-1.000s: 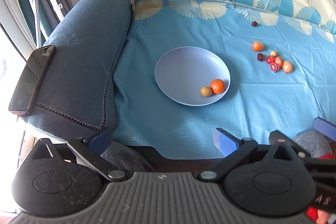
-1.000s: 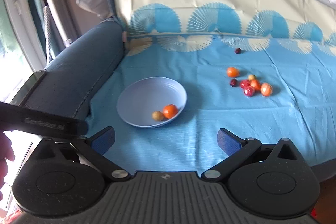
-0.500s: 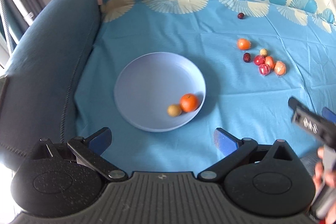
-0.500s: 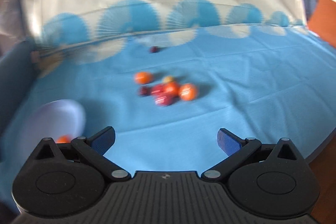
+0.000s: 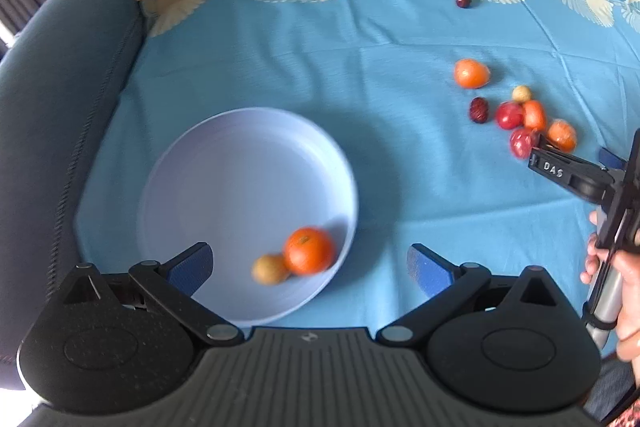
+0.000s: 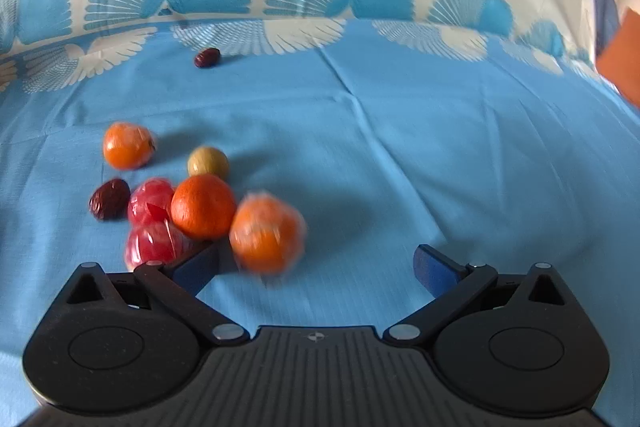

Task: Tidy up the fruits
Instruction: 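Grasp the wrapped orange with the right tool while the left tool grasps a red wrapped plum, then carry both fruits over the blue plate and open both tools to release them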

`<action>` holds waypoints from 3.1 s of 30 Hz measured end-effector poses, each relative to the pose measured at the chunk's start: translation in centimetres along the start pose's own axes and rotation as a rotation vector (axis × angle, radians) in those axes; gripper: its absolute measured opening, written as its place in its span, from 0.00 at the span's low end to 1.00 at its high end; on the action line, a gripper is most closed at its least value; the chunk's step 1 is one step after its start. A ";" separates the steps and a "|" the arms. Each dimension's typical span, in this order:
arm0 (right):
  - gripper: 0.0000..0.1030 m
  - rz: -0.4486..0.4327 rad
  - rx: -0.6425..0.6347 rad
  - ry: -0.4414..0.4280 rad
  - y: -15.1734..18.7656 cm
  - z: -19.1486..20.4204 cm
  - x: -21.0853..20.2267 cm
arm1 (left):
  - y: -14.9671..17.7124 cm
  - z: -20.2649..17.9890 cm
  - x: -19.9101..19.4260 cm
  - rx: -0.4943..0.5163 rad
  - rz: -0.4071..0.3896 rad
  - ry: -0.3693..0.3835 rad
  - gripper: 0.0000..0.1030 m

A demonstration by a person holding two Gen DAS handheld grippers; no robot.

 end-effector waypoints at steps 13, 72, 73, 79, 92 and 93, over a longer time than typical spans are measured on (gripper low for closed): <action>0.38 0.010 0.181 0.174 -0.5 -9.3 -0.2 | -3.8 -13.7 7.5 -0.003 -0.016 0.270 1.00; 0.38 -0.034 -0.127 -0.606 -2.3 13.4 -41.3 | 13.7 14.9 -24.2 -0.163 -0.334 0.126 0.31; 0.38 -0.030 -0.128 -0.601 -2.3 13.5 -41.3 | 13.6 15.0 -24.2 -0.160 -0.331 0.126 0.31; 0.38 -0.037 -0.111 -0.590 -2.3 13.4 -40.8 | 13.2 15.0 -23.8 -0.157 -0.332 0.113 0.31; 0.38 -0.011 -0.097 -0.572 -2.0 13.4 -40.1 | 13.7 14.8 -22.7 -0.163 -0.301 0.120 0.31; 0.38 -0.010 -0.098 -0.571 -2.0 13.4 -40.0 | 13.8 14.9 -22.6 -0.165 -0.301 0.118 0.31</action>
Point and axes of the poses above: each gripper's, at about its wrist camera, not at the fingertips, and x roughly the way its jaws point, z to its left, y to its underside, the point moved 3 cm from there along x, roughly the way its jaws point, and after that the axes turned 12 degrees about -z, right-handed, at the moved point
